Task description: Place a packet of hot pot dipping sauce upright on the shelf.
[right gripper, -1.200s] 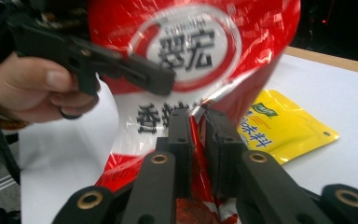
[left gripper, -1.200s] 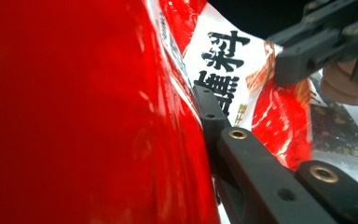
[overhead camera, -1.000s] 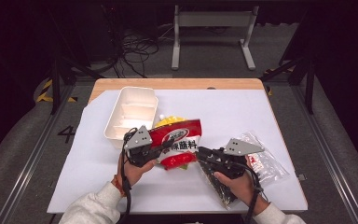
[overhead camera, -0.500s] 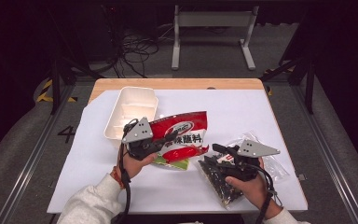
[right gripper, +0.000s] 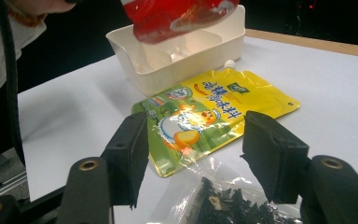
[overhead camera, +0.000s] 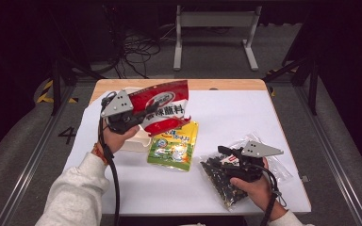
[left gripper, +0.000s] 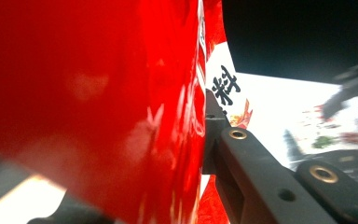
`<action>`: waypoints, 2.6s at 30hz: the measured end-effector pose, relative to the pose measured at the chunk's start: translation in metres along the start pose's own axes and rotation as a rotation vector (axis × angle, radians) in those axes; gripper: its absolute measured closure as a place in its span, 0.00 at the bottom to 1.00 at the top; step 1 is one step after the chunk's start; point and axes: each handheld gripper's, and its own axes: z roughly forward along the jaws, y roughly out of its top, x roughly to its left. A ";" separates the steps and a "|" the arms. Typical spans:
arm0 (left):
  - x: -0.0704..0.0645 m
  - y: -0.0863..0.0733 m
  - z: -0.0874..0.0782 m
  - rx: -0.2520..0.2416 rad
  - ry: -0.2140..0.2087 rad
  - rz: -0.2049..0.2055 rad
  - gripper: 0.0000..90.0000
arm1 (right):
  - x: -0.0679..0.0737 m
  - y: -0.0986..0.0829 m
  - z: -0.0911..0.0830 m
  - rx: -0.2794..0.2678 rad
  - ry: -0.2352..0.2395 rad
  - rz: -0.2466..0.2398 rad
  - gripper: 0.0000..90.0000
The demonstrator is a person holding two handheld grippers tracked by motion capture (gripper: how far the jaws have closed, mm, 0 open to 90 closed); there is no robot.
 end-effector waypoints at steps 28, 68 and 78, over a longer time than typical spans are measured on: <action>0.112 -0.023 0.022 0.160 0.174 0.081 1.00 | 0.003 -0.024 -0.010 0.048 -0.063 0.052 0.42; 0.134 -0.090 0.046 0.370 0.128 -0.068 0.91 | 0.005 -0.030 -0.006 0.098 -0.033 0.061 0.37; 0.122 -0.091 0.035 0.425 0.190 -0.020 0.79 | 0.006 -0.031 -0.003 0.126 -0.019 0.058 0.36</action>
